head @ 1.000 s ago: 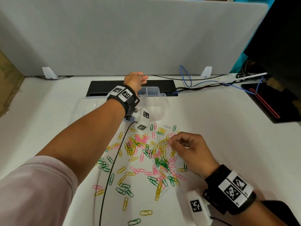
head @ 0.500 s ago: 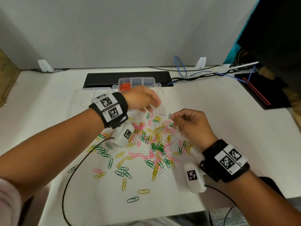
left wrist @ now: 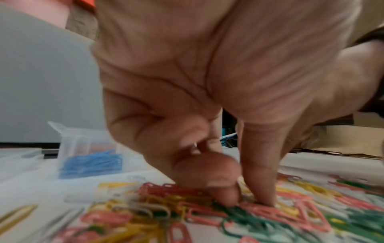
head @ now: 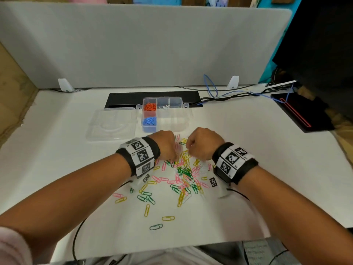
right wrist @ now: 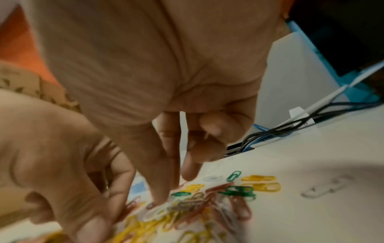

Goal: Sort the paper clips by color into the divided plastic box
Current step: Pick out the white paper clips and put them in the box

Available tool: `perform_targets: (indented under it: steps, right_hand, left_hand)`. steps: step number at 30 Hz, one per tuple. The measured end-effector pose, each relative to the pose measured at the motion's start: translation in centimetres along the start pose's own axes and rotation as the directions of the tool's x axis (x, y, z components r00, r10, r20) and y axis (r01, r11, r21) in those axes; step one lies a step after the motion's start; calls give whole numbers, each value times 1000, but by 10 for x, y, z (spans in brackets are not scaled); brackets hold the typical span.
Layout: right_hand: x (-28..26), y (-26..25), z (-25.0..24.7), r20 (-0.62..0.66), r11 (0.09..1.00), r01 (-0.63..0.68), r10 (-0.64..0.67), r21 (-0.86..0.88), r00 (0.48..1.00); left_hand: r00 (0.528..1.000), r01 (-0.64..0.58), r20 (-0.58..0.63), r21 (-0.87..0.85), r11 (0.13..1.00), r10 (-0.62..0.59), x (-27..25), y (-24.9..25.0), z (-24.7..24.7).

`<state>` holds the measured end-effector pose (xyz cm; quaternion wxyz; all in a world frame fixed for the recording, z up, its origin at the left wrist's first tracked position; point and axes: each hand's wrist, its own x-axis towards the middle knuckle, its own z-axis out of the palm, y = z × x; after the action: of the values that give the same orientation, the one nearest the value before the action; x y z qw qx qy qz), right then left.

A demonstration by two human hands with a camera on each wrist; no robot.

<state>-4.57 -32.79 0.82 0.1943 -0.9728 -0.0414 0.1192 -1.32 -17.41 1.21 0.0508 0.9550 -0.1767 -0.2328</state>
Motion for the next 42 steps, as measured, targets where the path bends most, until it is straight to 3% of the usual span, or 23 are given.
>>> perform_targets:
  steps: [3,6,9,12,15,18,22,24,29,31,33,35,37,42]
  right_hand:
    - [3,-2,5,25,995,3,0,-103,1000]
    - [2,1,3,29,995,15,-12,-98,1000]
    - [-1,9,-3,10,997,15,-16,81,1000]
    - [-6,18,-8,3,944,11,-13,330,1000]
    - [-12,20,-12,43,843,-27,5,537,999]
    - [-17,18,-15,113,723,-103,35,683,993]
    - [-17,10,-17,120,613,-103,14,783,993]
    - [-16,2,-19,94,613,-75,0,787,996]
    - [-15,-19,-25,11,668,3,-17,744,1000]
    - [-13,-25,-25,-32,715,25,-5,699,999]
    - [-10,-28,-25,-104,752,64,7,656,995]
    - [-5,-25,-29,-201,776,77,65,626,977]
    - [3,-13,-35,-246,777,30,163,629,956]
    - [29,11,-27,-181,857,-127,246,499,952]
  left_hand:
    - [1000,-5,17,-47,999,6,0,-2,3]
    - [998,-15,52,-106,994,21,-1,-7,4]
    - [997,-54,38,-202,978,63,-4,-13,2]
    - [996,-88,-35,-436,896,81,-9,-22,-3]
    - [997,-75,-38,-694,716,67,-14,-32,-6]
    - [997,-39,5,-838,544,79,-19,-36,-4]
    - [991,57,77,-983,172,113,-23,-33,2]
    - [989,103,104,-995,20,107,-23,-26,6]
    - [987,141,122,-969,-204,100,-20,-15,13]
    - [977,201,163,-923,-327,140,-18,-14,15]
    - [965,257,213,-886,-386,154,-16,-14,17]
    - [961,275,249,-893,-357,118,-11,-17,17]
    - [971,237,236,-940,-245,35,-6,-22,15]
    - [989,130,111,-967,217,-101,1,-23,0]
